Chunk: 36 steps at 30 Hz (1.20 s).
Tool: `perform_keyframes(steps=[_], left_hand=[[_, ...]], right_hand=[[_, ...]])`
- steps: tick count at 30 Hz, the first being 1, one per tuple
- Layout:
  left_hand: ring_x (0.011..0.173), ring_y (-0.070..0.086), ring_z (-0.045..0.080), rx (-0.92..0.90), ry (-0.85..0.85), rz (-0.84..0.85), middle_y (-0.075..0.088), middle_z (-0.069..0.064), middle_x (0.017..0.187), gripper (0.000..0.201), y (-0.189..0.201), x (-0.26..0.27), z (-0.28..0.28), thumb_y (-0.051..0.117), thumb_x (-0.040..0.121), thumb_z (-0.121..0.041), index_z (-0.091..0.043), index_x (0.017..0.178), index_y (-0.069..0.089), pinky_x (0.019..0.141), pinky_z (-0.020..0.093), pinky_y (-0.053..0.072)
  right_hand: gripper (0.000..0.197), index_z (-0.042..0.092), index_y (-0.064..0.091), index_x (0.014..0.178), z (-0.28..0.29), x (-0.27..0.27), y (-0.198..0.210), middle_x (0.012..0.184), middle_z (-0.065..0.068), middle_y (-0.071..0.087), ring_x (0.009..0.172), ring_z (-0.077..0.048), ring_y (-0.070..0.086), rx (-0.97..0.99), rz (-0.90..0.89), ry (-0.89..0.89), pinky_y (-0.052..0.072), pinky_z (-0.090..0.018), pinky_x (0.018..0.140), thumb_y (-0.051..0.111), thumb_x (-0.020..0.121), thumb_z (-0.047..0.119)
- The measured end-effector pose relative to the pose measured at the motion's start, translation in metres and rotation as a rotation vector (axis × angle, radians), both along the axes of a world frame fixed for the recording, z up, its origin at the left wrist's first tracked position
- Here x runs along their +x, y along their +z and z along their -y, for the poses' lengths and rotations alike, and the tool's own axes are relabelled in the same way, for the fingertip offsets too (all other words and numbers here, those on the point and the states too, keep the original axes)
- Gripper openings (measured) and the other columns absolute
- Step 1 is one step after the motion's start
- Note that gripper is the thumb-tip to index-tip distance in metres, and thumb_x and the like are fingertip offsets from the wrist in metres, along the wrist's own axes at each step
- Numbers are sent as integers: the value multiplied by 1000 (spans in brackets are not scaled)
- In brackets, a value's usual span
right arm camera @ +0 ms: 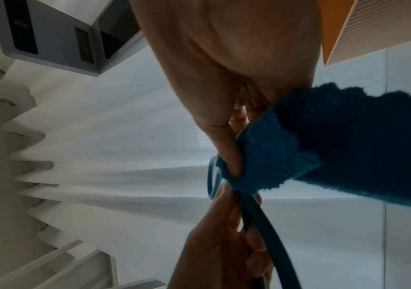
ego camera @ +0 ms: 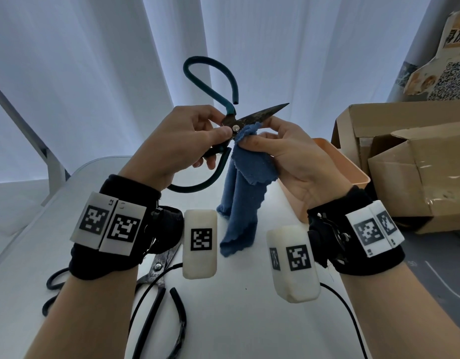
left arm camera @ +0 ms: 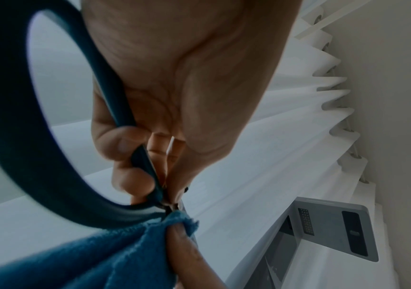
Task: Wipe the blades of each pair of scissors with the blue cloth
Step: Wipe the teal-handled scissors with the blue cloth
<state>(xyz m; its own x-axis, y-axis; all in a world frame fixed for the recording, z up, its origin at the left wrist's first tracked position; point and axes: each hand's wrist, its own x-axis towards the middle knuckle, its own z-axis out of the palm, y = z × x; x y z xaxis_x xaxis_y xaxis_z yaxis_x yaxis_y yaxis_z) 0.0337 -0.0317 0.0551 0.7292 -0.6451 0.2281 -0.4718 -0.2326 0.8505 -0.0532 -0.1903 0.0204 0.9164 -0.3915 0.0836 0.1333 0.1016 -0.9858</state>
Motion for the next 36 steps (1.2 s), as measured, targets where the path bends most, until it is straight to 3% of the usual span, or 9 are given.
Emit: perform_keyframes(steps=[4, 6, 9, 12, 16, 22, 28, 33, 36], left_hand=[[50, 55, 16, 8, 3, 17, 58, -2, 60, 6, -1, 0, 0, 64, 95, -16, -16, 98, 69, 42, 20, 38], [51, 56, 15, 15, -7, 7, 58, -3, 59, 6, 0, 0, 0, 64, 96, -17, -17, 98, 69, 42, 20, 38], [51, 56, 15, 9, -10, -3, 57, -7, 57, 6, 0, 0, -1, 64, 96, -17, -17, 98, 69, 43, 19, 38], [49, 55, 15, -3, 4, 7, 57, -5, 58, 5, 0, 1, -1, 64, 96, -16, -17, 97, 69, 42, 19, 38], [49, 55, 16, 1, 15, 26, 59, 2, 63, 5, -1, 2, -3, 65, 95, -16, -17, 97, 69, 42, 20, 38], [51, 56, 14, 7, 0, 20, 57, -2, 60, 6, 0, 0, 0, 64, 96, -17, -17, 99, 69, 43, 19, 39], [49, 56, 15, 8, 11, 23, 57, 0, 61, 5, -1, 1, -1, 65, 95, -16, -18, 96, 69, 42, 20, 38], [52, 56, 16, 9, 2, 20, 57, -1, 61, 5, 0, 0, 0, 64, 96, -18, -18, 97, 68, 43, 18, 39], [51, 56, 14, 16, 6, 26, 58, -1, 60, 5, -1, 1, 0, 64, 96, -17, -18, 97, 68, 43, 19, 39]], right_hand=[[40, 3, 61, 124, -1, 1, -1, 108, -18, 74, 105, -31, 71, -24, 5, 18, 56, -44, 96, 72, 85, 0], [39, 3, 62, 122, -1, 1, -1, 97, -14, 74, 98, -29, 71, -27, 3, 19, 56, -42, 95, 73, 85, 1], [36, 4, 64, 118, 0, 0, 0, 73, -4, 63, 77, -23, 67, -6, 17, 4, 56, -39, 82, 76, 84, 6], [37, 3, 63, 120, -2, 0, 0, 90, -9, 75, 89, -26, 73, -10, 17, 8, 58, -39, 87, 74, 85, 4], [38, 2, 61, 123, -3, 1, 0, 110, -19, 73, 106, -33, 70, -38, 4, 44, 57, -42, 95, 68, 87, -5], [36, 8, 63, 120, -4, 3, -2, 98, -12, 74, 98, -30, 72, -53, -24, 5, 57, -48, 93, 75, 87, 15], [35, 3, 63, 120, -4, 4, -4, 110, -18, 73, 108, -32, 69, -49, -16, 30, 53, -47, 100, 69, 86, -4], [27, 5, 64, 114, -5, 2, -2, 88, -6, 75, 92, -24, 73, -51, -24, 23, 57, -41, 90, 72, 89, 10], [27, 3, 66, 115, -5, 3, -2, 102, -11, 75, 103, -27, 71, -52, -20, 22, 56, -42, 95, 70, 88, 3]])
